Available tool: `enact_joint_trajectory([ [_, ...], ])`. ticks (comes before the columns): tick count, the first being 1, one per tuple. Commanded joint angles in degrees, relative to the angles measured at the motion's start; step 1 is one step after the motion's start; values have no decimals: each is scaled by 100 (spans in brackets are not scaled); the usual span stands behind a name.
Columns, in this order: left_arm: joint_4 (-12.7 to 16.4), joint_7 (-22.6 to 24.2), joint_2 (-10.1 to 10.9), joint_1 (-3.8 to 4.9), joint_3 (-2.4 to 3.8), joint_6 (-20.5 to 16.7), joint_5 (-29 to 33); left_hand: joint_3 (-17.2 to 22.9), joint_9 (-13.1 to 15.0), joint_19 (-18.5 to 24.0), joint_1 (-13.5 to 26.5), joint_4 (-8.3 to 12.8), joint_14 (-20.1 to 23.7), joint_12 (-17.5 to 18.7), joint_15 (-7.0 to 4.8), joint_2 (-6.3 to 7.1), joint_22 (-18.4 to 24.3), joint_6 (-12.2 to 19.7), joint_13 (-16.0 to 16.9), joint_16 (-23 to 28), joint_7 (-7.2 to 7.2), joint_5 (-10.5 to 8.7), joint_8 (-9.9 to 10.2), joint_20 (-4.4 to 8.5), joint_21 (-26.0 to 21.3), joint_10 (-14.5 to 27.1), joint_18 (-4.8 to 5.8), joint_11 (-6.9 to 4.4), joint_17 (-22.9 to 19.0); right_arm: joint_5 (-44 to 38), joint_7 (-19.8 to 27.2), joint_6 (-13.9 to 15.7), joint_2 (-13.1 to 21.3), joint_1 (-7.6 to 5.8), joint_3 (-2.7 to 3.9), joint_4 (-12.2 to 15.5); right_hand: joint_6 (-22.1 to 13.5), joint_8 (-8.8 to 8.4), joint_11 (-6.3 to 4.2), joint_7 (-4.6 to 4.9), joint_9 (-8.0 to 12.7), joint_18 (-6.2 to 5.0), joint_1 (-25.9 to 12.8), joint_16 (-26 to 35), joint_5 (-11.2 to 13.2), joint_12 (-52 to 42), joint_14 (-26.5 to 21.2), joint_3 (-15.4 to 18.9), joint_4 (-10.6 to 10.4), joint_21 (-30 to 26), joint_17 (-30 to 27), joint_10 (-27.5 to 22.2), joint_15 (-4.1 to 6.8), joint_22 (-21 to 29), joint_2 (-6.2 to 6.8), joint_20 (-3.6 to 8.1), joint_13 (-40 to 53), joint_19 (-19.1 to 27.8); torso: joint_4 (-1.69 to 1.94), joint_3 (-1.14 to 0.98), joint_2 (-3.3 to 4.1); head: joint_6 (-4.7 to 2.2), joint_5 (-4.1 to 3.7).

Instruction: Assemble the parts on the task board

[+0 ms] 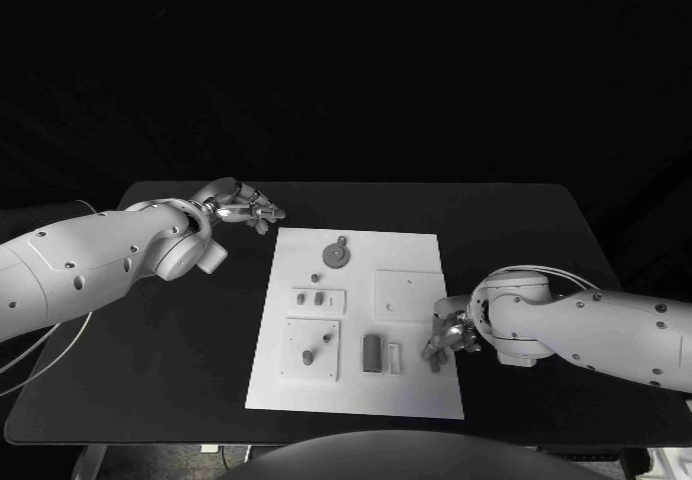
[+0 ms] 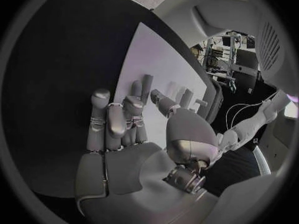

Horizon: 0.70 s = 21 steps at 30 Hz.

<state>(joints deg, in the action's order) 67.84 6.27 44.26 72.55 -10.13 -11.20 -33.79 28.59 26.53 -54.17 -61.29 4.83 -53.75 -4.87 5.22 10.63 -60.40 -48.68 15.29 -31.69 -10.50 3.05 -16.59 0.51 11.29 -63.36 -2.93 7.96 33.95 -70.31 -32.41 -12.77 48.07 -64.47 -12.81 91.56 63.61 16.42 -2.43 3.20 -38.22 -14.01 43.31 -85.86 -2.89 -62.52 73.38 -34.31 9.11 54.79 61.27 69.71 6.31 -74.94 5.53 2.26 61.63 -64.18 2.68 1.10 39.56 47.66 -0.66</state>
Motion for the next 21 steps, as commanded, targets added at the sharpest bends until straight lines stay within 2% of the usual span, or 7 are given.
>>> enact_joint_trajectory([
  [1,17,5,-7,5,4,113,-11,2,1,-23,66,-41,-33,-35,-14,1,-7,-17,9,19,19,5,-25,7,-17,-40,-109,0,8,-605,-149,-34,-33,93,-56,-69,-91,-63,-7,60,9,-99,41,-26,-23,-21,14,-6,125,29,-12,-52,4,-88,-64,9,7,20,-3,-3,2,7,-2],
  [5,22,-9,-5,5,4,128,-12,0,1,-23,67,-41,-34,-34,-14,2,-8,-17,9,20,19,3,-25,8,-17,-40,-109,0,10,-716,-169,-53,-45,104,-61,-66,-99,-80,1,67,10,-99,130,-13,-22,-11,-8,-12,315,27,-46,-52,-5,-80,-76,-1,6,28,-1,-3,1,24,-1],
  [13,29,-23,-1,5,4,134,-18,-4,-1,-24,66,-42,-36,-31,-15,6,-11,-10,9,23,17,2,-22,9,-19,-36,-109,2,15,-770,-192,-5,-44,106,-67,-39,-125,-108,14,82,15,-99,220,7,-23,10,-46,-28,472,15,-103,-69,-15,-67,-44,-11,1,34,0,2,0,38,-6],
  [21,41,-36,2,5,4,157,-24,-6,-3,-25,63,-42,-38,-27,-16,5,-14,0,8,26,13,2,-17,10,-19,-31,-110,4,21,-772,-173,149,-32,115,-69,11,-250,-194,64,135,44,-99,444,38,-22,25,-115,-67,731,-5,-189,-102,-22,-54,-129,-24,4,50,0,0,1,53,-5],
])
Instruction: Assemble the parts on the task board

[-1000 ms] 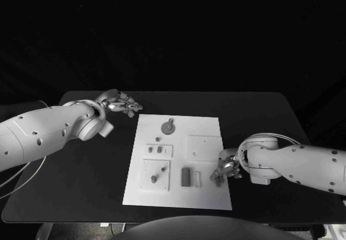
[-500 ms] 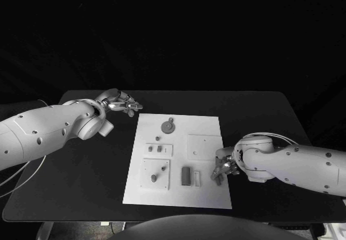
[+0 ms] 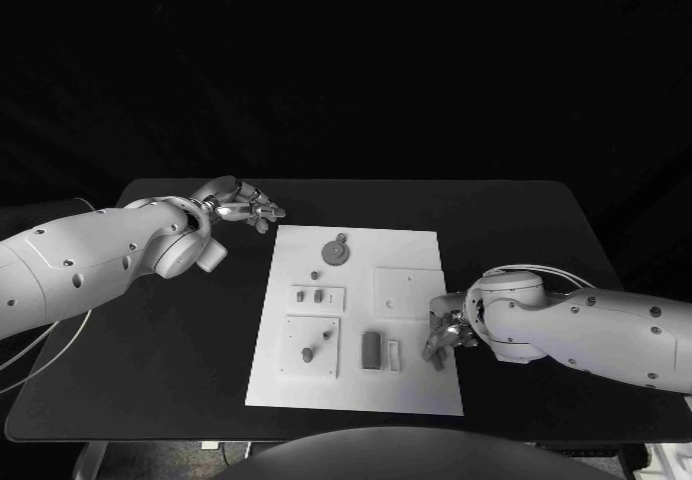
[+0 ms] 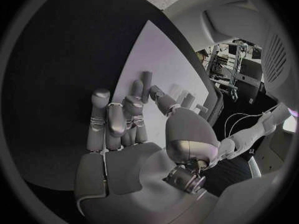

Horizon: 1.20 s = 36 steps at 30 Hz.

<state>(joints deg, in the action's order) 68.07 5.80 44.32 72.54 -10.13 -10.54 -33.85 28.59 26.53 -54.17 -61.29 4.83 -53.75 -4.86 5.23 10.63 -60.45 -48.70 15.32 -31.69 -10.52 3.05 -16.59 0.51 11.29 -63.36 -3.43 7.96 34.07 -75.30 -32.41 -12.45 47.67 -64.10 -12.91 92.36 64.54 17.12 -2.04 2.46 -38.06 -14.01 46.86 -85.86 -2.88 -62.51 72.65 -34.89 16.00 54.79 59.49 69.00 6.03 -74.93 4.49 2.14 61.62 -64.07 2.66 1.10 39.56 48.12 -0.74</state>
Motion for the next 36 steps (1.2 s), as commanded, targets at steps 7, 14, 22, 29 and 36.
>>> enact_joint_trajectory([
  [7,11,0,-9,5,4,105,-24,-6,-5,-32,57,-43,-45,-27,-18,-1,-13,8,6,27,12,2,-14,13,-18,-32,-61,3,16,-210,-104,259,27,78,-58,-25,-490,-338,97,283,47,-76,653,33,-1858,-1,-115,-212,84,28,-71,-62,-84,-81,-334,15,36,87,1,-4,-2,6,9],
  [14,3,-10,-13,5,4,115,-29,-9,-6,-35,57,-44,-49,-28,-20,-3,-16,10,8,27,10,1,-13,13,-17,-34,-61,3,21,105,-57,416,86,77,-56,12,-469,-334,100,283,62,-99,886,25,-2031,-14,-92,-351,85,49,-35,-61,-57,-93,-432,-45,41,121,-1,-5,1,-3,9],
  [22,-2,-35,-18,5,3,144,-52,-12,-6,-37,56,-45,-52,-28,-21,-4,-19,9,9,29,10,2,-14,14,-17,-36,-61,2,26,864,-52,576,179,22,-47,19,-426,-315,90,272,62,-99,883,11,-2043,-26,-56,-382,83,65,5,-39,-61,-95,-447,-61,42,111,0,-2,1,-3,13],
  [29,-6,-55,-31,5,3,156,-69,-14,-5,-38,55,-45,-54,-28,-22,-3,-21,7,9,31,11,2,-16,15,-18,-37,-61,2,30,2083,5,802,223,-127,0,28,-405,-306,82,264,63,-99,875,7,-2059,-31,-51,-394,84,74,5,-31,-62,-95,-446,-66,42,105,5,3,2,-3,13],
  [36,-2,-89,-28,5,3,184,-111,-14,-4,-40,50,-44,-56,-28,-23,-6,-23,3,10,33,13,2,-18,16,-18,-37,-61,1,34,2951,26,748,201,-213,16,52,-398,-303,80,261,64,-99,870,5,-2071,-33,-50,-399,85,77,5,-29,-63,-95,-443,-69,44,106,11,6,0,-4,25],
])
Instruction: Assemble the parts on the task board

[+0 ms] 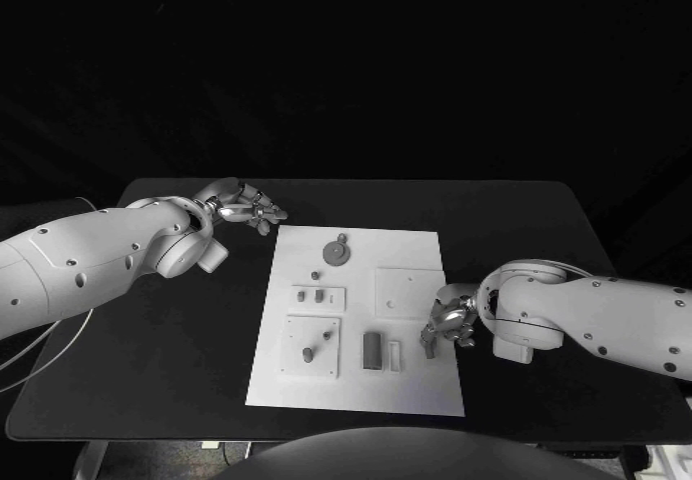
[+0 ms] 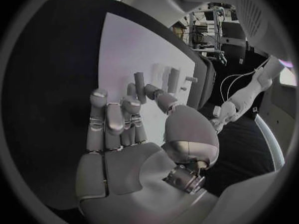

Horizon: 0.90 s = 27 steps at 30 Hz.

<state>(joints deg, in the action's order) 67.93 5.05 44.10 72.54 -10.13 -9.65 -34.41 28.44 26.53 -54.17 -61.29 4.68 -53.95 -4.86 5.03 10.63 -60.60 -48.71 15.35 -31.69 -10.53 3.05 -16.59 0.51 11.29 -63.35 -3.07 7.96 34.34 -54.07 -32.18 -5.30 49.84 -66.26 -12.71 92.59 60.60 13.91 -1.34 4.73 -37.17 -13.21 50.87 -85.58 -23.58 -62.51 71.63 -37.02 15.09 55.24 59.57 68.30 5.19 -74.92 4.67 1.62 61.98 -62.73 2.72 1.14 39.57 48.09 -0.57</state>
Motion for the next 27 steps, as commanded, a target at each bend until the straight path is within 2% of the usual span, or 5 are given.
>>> enact_joint_trajectory([
  [1,11,-18,-6,5,3,95,-55,2,-4,-40,46,-28,-37,-28,-3,-9,-9,1,7,34,15,2,-20,17,-19,-38,-97,1,9,874,8,16,-26,3,-3,32,-4,18,10,34,-25,-179,469,-22,-1,-34,51,-187,176,32,-6,41,22,-97,-460,-17,8,-28,4,2,-1,-2,11],
  [14,23,-37,-9,6,3,123,-57,-4,-3,-41,46,-28,-37,-26,-3,-4,-12,-2,7,38,16,2,-23,17,-21,-35,-96,2,14,830,31,-12,-265,5,-7,23,-5,15,10,34,-21,-179,461,-18,-9,-34,34,-194,174,32,-27,36,20,-96,-462,-22,10,-21,0,3,-1,5,7],
  [27,20,-48,-15,6,3,144,-58,-9,-4,-41,51,-34,-38,-23,-3,-5,-15,0,7,44,16,2,-22,17,-23,-32,-94,4,21,605,97,7,-502,55,-11,-97,-18,5,17,41,-11,-179,429,-7,-5,-32,-11,-199,171,28,-77,16,16,-94,-459,-36,14,0,1,-9,2,7,29],
])
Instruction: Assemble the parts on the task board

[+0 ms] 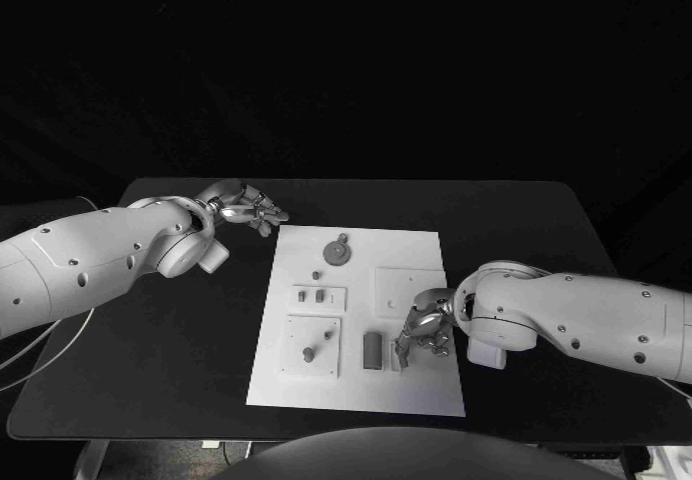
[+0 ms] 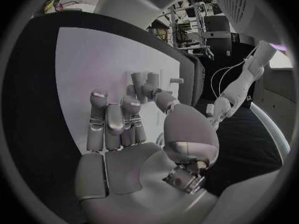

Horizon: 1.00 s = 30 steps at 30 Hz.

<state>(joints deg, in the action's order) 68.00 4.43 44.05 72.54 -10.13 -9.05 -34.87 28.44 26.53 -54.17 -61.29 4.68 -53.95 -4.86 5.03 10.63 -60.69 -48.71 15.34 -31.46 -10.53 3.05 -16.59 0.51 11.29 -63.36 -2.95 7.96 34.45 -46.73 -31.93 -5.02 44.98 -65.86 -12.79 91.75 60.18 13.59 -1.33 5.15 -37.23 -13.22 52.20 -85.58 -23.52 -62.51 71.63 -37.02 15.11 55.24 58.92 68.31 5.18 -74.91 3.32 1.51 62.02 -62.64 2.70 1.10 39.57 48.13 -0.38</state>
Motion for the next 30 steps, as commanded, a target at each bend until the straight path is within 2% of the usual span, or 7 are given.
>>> enact_joint_trajectory([
  [1,12,13,-8,6,4,83,-12,-9,-4,-42,51,-34,-38,-23,-3,-5,-6,1,9,21,16,2,-22,17,-23,-31,-107,4,11,-129,70,-31,-19,22,-4,-15,24,36,16,0,-4,-178,293,-6,-11,-32,-15,-200,169,28,-17,14,15,-94,-324,-25,10,-8,3,-5,3,5,11],
  [9,11,11,-12,6,4,94,-12,-12,-5,-42,53,-37,-39,-21,-3,-4,-8,2,9,24,15,2,-22,17,-24,-29,-106,5,15,-131,55,-94,-43,61,-11,-55,21,33,18,2,-1,-178,285,-4,-8,-32,-23,-202,169,28,-23,8,14,-94,-326,-29,12,-2,-3,2,-1,18,20],
  [19,10,-2,-7,6,4,112,-13,-15,-6,-42,55,-41,-40,-19,-3,-2,-10,4,9,28,15,2,-21,18,-26,-27,-106,6,20,-141,36,-13,-61,81,-13,-95,12,26,26,10,9,-178,250,3,37,-30,-56,-198,166,27,-52,-14,12,-90,-322,-41,17,12,-1,1,0,24,25],
  [25,7,-4,-11,6,4,115,-18,-16,-6,-43,55,-43,-40,-19,-3,-2,-11,5,9,30,15,2,-21,18,-27,-26,-106,7,22,-141,41,35,-122,95,-15,-155,-5,11,41,22,30,-178,80,16,219,-24,-97,-117,129,19,-100,-43,15,-70,-216,-67,19,7,-3,1,1,26,35],
  [28,7,-7,-11,6,4,118,-19,-16,-6,-43,56,-44,-41,-18,-3,-2,-11,5,9,31,14,2,-21,18,-28,-26,-106,7,23,-129,42,38,-138,107,-19,-172,-12,2,42,24,46,-178,-13,28,472,-18,-117,-90,88,2,-134,-56,26,-49,-139,-72,15,-4,-2,1,1,32,39],
  [30,8,-7,-8,6,4,118,-19,-17,-6,-43,56,-44,-41,-18,-3,-2,-12,6,9,31,14,2,-21,18,-28,-26,-106,7,24,-128,44,41,-140,111,-20,-173,-15,-2,44,25,53,-178,-52,31,539,-16,-121,-87,58,-5,-141,-59,30,-41,-107,-73,14,-9,0,1,0,35,40],
])
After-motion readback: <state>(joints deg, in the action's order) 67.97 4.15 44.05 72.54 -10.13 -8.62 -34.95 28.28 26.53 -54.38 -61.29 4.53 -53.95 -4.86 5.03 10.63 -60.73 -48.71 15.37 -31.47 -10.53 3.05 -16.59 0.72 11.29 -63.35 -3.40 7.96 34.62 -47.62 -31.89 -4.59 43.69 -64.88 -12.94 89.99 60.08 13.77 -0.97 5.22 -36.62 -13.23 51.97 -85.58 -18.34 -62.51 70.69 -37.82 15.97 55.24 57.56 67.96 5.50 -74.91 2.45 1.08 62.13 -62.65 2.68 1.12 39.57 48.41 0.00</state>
